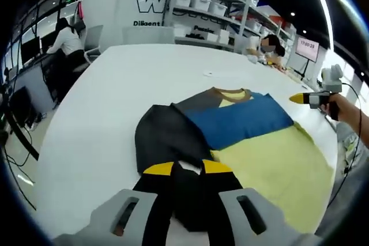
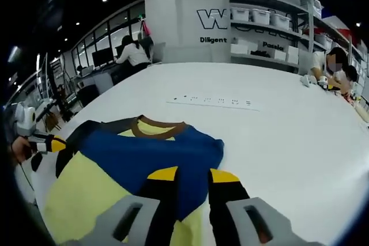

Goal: Fold the garment on the visible template until the final outline fits inside the template.

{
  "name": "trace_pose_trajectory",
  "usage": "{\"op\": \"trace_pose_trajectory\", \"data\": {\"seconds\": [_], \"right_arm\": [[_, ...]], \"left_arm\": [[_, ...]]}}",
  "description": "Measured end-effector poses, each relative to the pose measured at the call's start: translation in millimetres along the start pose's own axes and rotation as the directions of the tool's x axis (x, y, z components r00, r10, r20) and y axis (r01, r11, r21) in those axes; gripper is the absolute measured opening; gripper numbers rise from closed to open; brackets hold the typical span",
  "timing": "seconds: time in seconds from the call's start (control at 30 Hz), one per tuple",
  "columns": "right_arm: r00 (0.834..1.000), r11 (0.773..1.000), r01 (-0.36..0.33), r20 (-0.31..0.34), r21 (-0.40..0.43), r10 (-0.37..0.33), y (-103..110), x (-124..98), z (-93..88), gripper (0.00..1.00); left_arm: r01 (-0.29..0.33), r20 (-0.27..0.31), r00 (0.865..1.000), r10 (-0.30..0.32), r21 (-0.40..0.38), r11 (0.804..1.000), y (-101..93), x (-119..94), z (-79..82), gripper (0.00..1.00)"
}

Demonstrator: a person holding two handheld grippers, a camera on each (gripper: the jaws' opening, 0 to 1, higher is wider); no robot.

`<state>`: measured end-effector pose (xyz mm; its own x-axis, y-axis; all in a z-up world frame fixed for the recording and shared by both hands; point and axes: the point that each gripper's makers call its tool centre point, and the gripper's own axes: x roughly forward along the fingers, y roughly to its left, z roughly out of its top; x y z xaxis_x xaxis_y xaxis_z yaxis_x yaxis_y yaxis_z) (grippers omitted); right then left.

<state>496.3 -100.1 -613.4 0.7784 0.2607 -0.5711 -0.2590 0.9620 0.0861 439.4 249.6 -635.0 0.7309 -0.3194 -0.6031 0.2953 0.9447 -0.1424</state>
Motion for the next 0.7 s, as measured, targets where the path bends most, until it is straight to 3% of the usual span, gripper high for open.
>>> {"op": "trace_pose_trajectory", "data": {"seconds": [0.23,0.4,0.53,0.7], "right_arm": [[1.000,1.000,-0.008,0.011,0.021,0.008,18.1,-12.7,-10.6,0.19],[0.999,0.998,-0.026,0.026,0.054,0.025,37.9,-20.6,-20.7,0.20],[0.996,0.996,-0.086,0.023,-0.016,0.087,58.2,-24.0,-22.3,0.23],[0.996,0.995,-0.083,0.036,-0.059,0.085,68.1,-31.4,-15.6,0.26]], "left_arm": [[0.008,-0.035,0.999,-0.006,0.044,0.999,-4.8,-11.9,-15.9,0.19],[0.007,-0.065,0.998,-0.005,0.041,0.999,-11.0,-18.7,-28.5,0.29],[-0.002,-0.092,0.996,0.007,0.057,0.998,-15.5,-23.0,-36.2,0.28],[-0.009,-0.106,0.994,0.014,0.046,0.999,-17.3,-24.3,-43.5,0.28]]}}
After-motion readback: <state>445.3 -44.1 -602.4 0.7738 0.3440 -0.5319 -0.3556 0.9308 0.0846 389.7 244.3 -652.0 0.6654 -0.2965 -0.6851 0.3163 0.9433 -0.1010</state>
